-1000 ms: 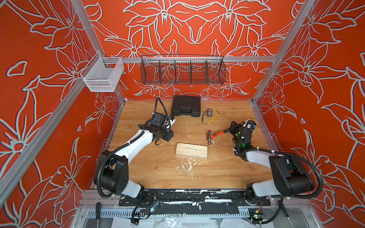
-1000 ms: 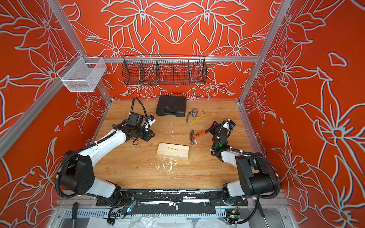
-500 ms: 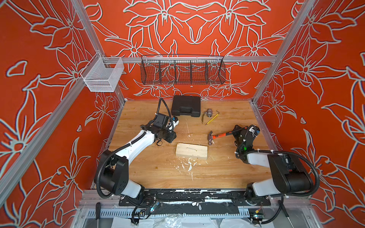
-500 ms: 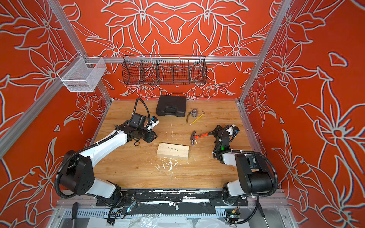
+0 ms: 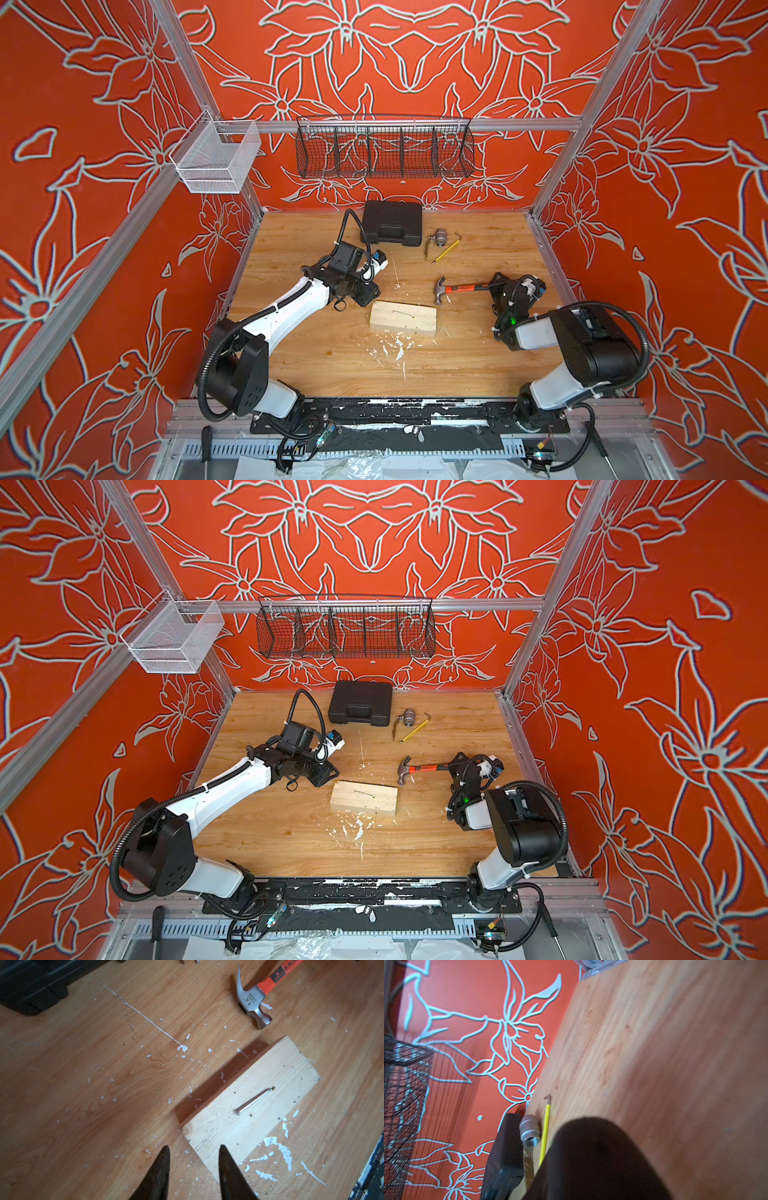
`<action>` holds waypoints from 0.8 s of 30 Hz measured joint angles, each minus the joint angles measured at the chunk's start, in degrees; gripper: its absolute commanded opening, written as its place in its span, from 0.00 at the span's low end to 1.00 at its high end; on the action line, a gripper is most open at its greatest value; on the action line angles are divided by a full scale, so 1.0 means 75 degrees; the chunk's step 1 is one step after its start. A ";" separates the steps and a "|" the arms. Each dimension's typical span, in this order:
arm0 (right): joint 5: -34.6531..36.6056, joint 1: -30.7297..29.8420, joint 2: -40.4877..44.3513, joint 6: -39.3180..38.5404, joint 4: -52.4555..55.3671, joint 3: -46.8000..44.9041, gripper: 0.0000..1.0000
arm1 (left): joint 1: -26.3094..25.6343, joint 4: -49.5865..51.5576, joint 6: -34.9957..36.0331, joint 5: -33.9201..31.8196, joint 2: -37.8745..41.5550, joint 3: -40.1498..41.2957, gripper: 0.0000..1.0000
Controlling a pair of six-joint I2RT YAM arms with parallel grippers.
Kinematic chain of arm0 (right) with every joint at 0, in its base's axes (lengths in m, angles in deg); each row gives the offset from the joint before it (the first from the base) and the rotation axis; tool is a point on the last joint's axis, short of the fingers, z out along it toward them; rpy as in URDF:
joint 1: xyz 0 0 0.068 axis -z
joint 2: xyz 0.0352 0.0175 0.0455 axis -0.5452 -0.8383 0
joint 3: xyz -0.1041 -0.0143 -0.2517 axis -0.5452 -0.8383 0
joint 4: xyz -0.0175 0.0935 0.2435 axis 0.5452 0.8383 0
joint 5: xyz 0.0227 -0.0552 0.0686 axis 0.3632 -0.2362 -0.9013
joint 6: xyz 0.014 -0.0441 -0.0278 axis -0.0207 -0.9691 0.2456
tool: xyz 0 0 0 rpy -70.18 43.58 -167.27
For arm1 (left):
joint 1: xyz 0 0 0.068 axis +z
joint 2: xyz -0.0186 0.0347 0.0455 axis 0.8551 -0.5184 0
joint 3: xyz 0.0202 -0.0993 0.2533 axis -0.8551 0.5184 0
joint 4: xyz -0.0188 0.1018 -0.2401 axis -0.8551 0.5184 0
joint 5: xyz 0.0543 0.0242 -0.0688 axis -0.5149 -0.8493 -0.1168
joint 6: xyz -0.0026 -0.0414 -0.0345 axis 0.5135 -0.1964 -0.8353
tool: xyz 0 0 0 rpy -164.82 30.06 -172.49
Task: Use a claw hammer to pull out a nail
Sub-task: Place the hammer at the center of the board.
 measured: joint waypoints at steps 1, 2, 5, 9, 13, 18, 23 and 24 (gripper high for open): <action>0.0029 0.0000 -0.0050 0.0050 -0.0012 -0.0067 0.33 | -0.0052 0.0026 0.0044 0.0020 -0.0006 -0.0015 0.38; 0.0041 0.0000 -0.0099 0.0082 -0.0012 -0.0117 0.35 | -0.0122 0.0073 0.0102 0.0038 -0.0023 -0.0041 0.38; 0.0090 0.0000 -0.0251 0.0114 0.0009 -0.0198 0.38 | -0.0361 0.0210 0.0268 0.0052 -0.0189 -0.0233 0.39; 0.0178 0.0000 -0.0408 0.0189 -0.0055 -0.0358 0.45 | -0.0603 0.0385 0.0478 0.0114 -0.0551 -0.0551 0.40; 0.0338 0.0038 -0.0318 0.0259 -0.0111 -0.0600 0.64 | -0.0766 0.0606 0.0769 0.0204 -0.0851 -0.0752 0.41; 0.0335 0.0166 0.0539 0.0035 0.0935 -0.0577 0.79 | -0.1026 0.0880 0.1265 0.0198 -0.1137 -0.0962 0.42; 0.0326 0.0201 0.2057 -0.0475 0.3171 0.0003 0.96 | -0.1215 0.1259 0.2022 0.0079 -0.1620 -0.1402 0.42; 0.0335 0.0210 0.2308 -0.0551 0.3383 0.0070 0.97 | -0.1247 0.1303 0.2171 0.0015 -0.1719 -0.1489 0.42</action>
